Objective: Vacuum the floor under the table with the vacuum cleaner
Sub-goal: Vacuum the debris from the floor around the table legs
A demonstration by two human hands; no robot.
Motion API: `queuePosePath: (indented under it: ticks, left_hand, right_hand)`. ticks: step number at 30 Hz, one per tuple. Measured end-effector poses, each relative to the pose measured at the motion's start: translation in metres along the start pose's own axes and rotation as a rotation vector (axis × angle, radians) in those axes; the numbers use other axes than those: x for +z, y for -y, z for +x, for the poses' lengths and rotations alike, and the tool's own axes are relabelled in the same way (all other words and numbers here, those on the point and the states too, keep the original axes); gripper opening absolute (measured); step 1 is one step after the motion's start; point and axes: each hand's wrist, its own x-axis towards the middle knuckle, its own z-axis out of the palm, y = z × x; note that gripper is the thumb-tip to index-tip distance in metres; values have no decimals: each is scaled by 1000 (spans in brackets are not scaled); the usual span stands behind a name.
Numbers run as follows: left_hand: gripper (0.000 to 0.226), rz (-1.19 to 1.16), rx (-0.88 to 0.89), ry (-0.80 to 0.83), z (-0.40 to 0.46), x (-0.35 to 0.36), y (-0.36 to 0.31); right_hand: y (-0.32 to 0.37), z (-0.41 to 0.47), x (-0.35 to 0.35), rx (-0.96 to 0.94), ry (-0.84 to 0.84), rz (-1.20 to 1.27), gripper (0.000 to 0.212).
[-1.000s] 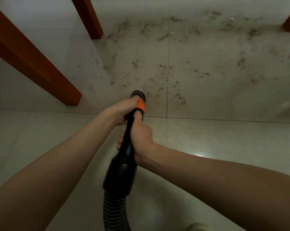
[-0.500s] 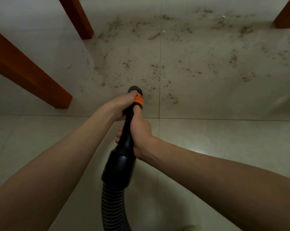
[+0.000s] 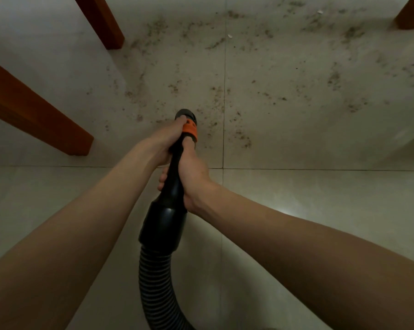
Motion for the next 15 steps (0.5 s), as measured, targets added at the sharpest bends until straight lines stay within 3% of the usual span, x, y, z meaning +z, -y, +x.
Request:
queuePosePath:
  ticks: [15]
  left_hand:
    - [34,67,-33,108,-32,-5,23]
  right_hand:
    - [-26,-37,-4,24,-58,12,61]
